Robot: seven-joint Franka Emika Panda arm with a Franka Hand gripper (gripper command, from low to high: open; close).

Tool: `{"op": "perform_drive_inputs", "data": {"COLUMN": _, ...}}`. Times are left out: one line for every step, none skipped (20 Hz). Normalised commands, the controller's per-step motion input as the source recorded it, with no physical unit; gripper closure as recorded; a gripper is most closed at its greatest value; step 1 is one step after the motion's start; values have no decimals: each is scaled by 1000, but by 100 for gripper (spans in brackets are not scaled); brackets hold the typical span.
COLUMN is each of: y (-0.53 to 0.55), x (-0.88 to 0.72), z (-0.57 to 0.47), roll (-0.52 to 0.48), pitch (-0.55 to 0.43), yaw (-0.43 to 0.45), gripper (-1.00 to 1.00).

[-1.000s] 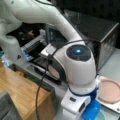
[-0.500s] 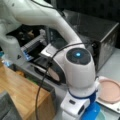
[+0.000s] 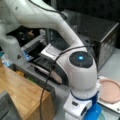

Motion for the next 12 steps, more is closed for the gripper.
{"op": "perform_drive_inputs", "data": {"y": -23, "x": 290, "z": 66, "roll": -108, "pitch": 94, "yaw": 151, "gripper": -100}}
{"op": "perform_drive_inputs", "data": {"y": -29, "x": 285, "z": 66, "roll": -108, "pitch": 96, "yaw": 149, "gripper": -100}}
{"op": "perform_drive_inputs", "data": {"y": -37, "x": 281, "z": 55, "roll": -97, "pitch": 84, "yaw": 162, "gripper": -100}}
{"op": "perform_drive_inputs", "data": {"y": -45, "x": 276, "z": 40, "roll": -93, "pitch": 84, "yaw": 167, "gripper": -100}}
{"op": "perform_drive_inputs", "data": {"y": -49, "x": 273, "z": 31, "roll": -92, "pitch": 86, "yaw": 168, "gripper": -100}}
{"op": "perform_drive_inputs", "data": {"y": -55, "x": 274, "z": 21, "roll": -89, "pitch": 88, "yaw": 171, "gripper": -100}}
{"op": "perform_drive_inputs", "data": {"y": -55, "x": 276, "z": 6, "roll": -86, "pitch": 88, "yaw": 175, "gripper": -100}}
{"op": "perform_drive_inputs", "data": {"y": -55, "x": 275, "z": 4, "roll": -85, "pitch": 90, "yaw": 175, "gripper": -100}}
{"op": "perform_drive_inputs", "data": {"y": -53, "x": 279, "z": -15, "roll": -89, "pitch": 89, "yaw": 171, "gripper": -100}}
{"op": "perform_drive_inputs", "data": {"y": -51, "x": 282, "z": -21, "roll": -87, "pitch": 92, "yaw": 166, "gripper": -100}}
{"op": "perform_drive_inputs", "data": {"y": -46, "x": 284, "z": -25, "roll": -77, "pitch": 97, "yaw": 154, "gripper": -100}}
{"op": "perform_drive_inputs", "data": {"y": -35, "x": 289, "z": -32, "roll": -75, "pitch": 105, "yaw": 138, "gripper": -100}}
